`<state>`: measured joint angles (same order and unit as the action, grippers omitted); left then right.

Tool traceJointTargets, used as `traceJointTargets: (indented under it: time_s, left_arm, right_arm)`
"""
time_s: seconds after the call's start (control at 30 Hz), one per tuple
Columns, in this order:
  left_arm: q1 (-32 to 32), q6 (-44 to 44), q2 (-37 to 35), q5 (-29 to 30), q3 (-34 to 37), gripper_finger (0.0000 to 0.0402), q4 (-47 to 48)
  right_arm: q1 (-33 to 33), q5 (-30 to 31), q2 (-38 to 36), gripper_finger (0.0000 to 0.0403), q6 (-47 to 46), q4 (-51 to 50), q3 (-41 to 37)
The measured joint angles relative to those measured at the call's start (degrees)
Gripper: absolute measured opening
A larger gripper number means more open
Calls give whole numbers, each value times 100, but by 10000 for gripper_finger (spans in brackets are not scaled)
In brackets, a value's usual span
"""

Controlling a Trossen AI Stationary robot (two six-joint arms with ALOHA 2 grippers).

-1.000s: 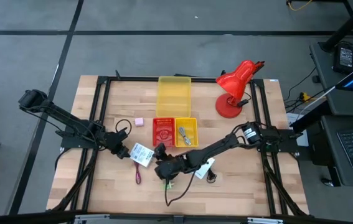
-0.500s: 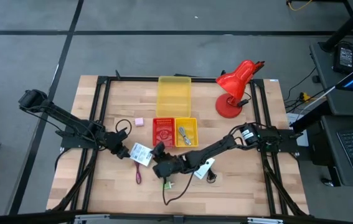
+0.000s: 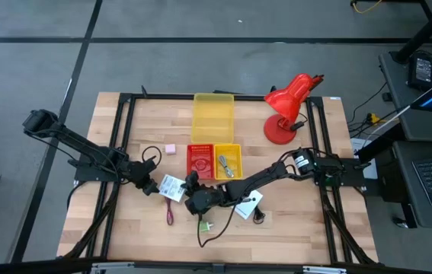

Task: Pick and place items into bin
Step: Put the left card reader box into the red bin

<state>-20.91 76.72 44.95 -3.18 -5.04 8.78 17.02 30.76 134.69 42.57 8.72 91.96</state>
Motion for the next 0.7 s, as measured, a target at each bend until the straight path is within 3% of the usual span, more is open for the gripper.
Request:
traceJointTargets:
  time_s: [0.4,0.7]
  left_arm:
    - [0,-560,-5,-13,9,40,-145]
    - [0,-1157,-23,-177,-190,69,-215]
  right_arm:
    - [-9,49,-2,51,139,51,0]
    - [182,508,-25,26,815,121,0]
